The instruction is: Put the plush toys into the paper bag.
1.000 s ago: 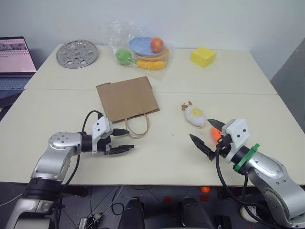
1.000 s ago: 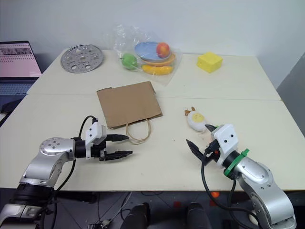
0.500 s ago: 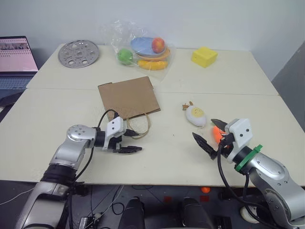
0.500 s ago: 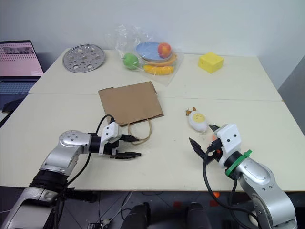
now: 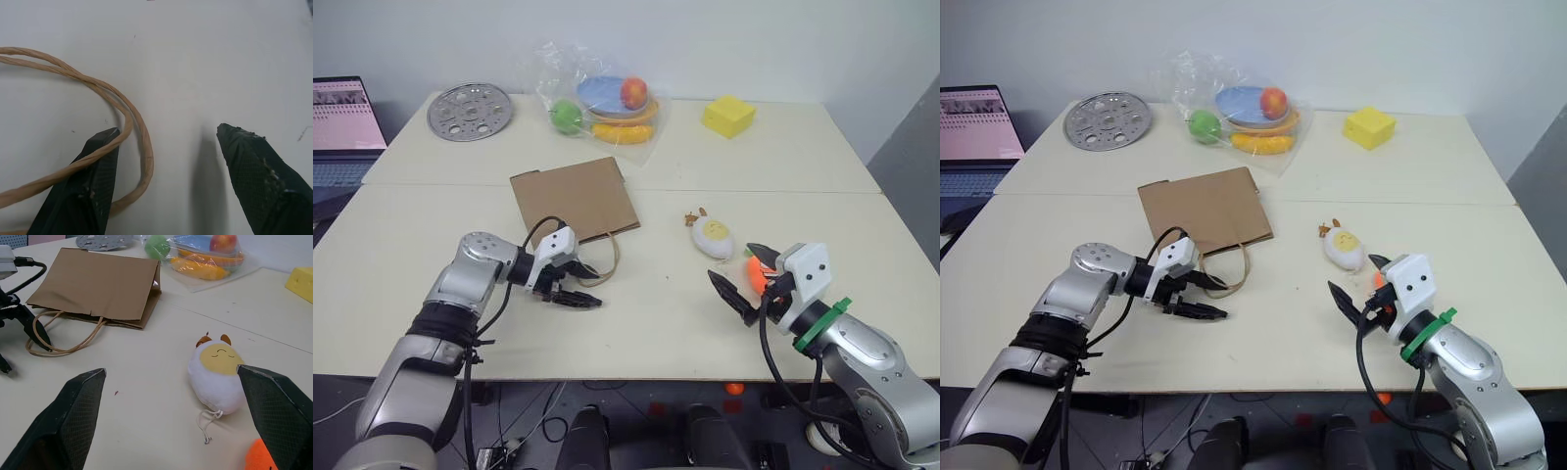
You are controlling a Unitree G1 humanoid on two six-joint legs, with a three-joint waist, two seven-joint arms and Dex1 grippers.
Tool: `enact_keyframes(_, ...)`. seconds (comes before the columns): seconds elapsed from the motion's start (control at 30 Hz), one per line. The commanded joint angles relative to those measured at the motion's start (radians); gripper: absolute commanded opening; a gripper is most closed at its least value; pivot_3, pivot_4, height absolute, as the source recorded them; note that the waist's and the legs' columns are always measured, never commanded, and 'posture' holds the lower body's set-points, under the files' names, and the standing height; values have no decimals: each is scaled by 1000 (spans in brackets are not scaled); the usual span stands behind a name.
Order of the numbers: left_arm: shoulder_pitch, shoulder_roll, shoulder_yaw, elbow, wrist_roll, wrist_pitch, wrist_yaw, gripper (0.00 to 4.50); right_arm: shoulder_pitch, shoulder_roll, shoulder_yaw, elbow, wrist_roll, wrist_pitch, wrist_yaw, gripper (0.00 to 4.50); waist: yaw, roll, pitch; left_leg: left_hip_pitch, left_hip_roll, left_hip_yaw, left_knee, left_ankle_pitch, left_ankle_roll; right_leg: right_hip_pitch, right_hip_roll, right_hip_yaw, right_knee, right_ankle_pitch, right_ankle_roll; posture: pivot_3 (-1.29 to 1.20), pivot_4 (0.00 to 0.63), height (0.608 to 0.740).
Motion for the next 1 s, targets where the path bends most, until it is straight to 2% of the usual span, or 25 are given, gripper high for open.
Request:
enact_keyframes(0.03,-11,14,-27,3,18,0,-55,3380,-7,6,-8,-34,9,-7,-8,4500,0,0,0,0,0,0,0,0,0,0,0,0,0,0,0,0,150,740)
enact_keyframes(0.4,6,-1,-27,-2,36,-33,-45,3380,3,15,-7,-40,6,-7,-16,4500,0,0,0,0,0,-1,0,0,0,0,0,0,0,0,0,0,150,740)
enact_keyframes(0.5,5,-12,-18,12,35,-53,-37,2781,1,14,-6,-38,5,-7,-17,4500,2,0,0,0,0,-1,0,0,0,0,0,0,0,0,0,0,150,740)
enact_keyframes(0.8,5,-13,-16,31,44,-74,-21,149,-3,9,-11,-40,7,-3,-19,4500,1,0,0,0,0,-1,0,0,0,0,0,0,0,0,0,0,150,740)
enact_keyframes(0.83,5,-13,-14,31,44,-74,-20,23,-2,9,-12,-40,7,-2,-19,4500,1,0,0,0,0,-1,0,0,0,0,0,0,0,0,0,0,150,740)
enact_keyframes(1.0,-7,-12,8,13,22,-55,-15,23,-3,7,-12,-41,4,-1,-21,4500,1,0,0,0,0,-1,0,0,0,0,0,0,0,0,0,0,150,740)
